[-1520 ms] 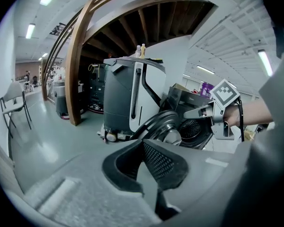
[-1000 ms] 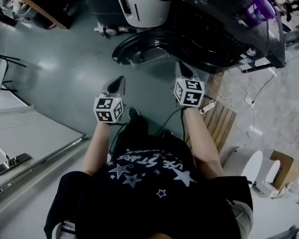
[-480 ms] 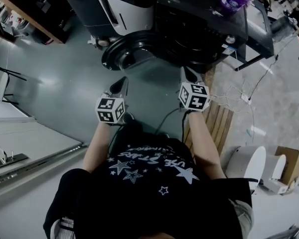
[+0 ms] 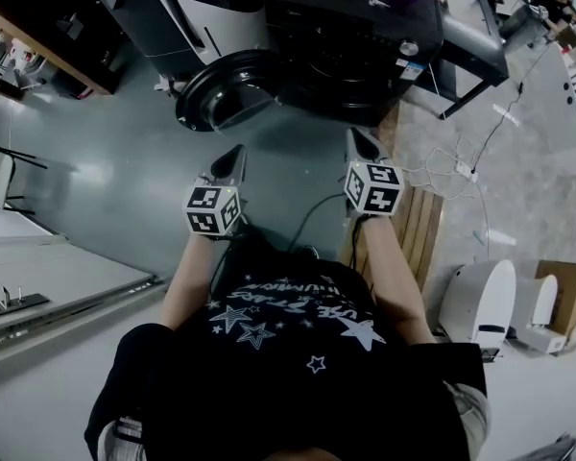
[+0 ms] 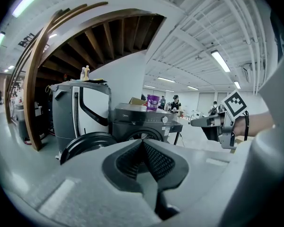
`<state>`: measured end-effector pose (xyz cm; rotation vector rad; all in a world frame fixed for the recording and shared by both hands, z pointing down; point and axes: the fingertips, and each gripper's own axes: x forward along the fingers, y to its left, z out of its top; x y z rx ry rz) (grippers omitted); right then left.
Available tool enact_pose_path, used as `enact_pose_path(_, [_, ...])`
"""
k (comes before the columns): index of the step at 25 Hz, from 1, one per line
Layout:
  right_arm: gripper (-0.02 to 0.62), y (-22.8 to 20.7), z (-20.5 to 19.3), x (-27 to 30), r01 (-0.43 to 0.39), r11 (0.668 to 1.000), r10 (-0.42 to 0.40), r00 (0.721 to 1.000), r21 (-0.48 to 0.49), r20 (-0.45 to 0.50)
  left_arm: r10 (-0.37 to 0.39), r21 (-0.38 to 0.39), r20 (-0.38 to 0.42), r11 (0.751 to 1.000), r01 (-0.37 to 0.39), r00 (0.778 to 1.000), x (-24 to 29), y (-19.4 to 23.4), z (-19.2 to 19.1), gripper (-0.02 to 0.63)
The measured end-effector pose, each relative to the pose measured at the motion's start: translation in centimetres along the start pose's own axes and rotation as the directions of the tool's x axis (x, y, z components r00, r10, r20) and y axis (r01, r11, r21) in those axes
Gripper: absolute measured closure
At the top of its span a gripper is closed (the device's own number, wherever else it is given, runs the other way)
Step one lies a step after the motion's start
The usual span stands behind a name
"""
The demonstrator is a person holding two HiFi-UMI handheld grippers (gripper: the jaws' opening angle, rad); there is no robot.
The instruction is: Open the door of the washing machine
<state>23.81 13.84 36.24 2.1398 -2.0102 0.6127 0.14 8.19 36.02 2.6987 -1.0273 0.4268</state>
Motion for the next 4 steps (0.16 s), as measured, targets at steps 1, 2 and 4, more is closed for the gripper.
enact_pose_path(1, [0.591, -0.3, -0.2, -0.6, 0.001, 1.0, -0.001, 1.0, 0.002, 0.001, -0.002, 0.002, 0.002, 1.0, 0.002, 1.0, -0.2, -0.6, -0.1, 0.595])
enact_pose_path(2, [0.591, -0.5, -0.4, -1.3, 0.002, 1.0, -0.002, 1.0, 0.003, 0.002, -0.005, 0.006, 0.003, 1.0, 0.005, 1.0, -0.4, -1.2, -0.2, 0.595])
enact_pose_path(4, [0.591, -0.9, -0.7, -2.4, 0.002, 1.0, -0.002, 1.0, 0.003, 0.005, -0.009, 0.016, 0.005, 1.0, 0.009, 1.0, -0.7, -2.4, -0.3, 0.595])
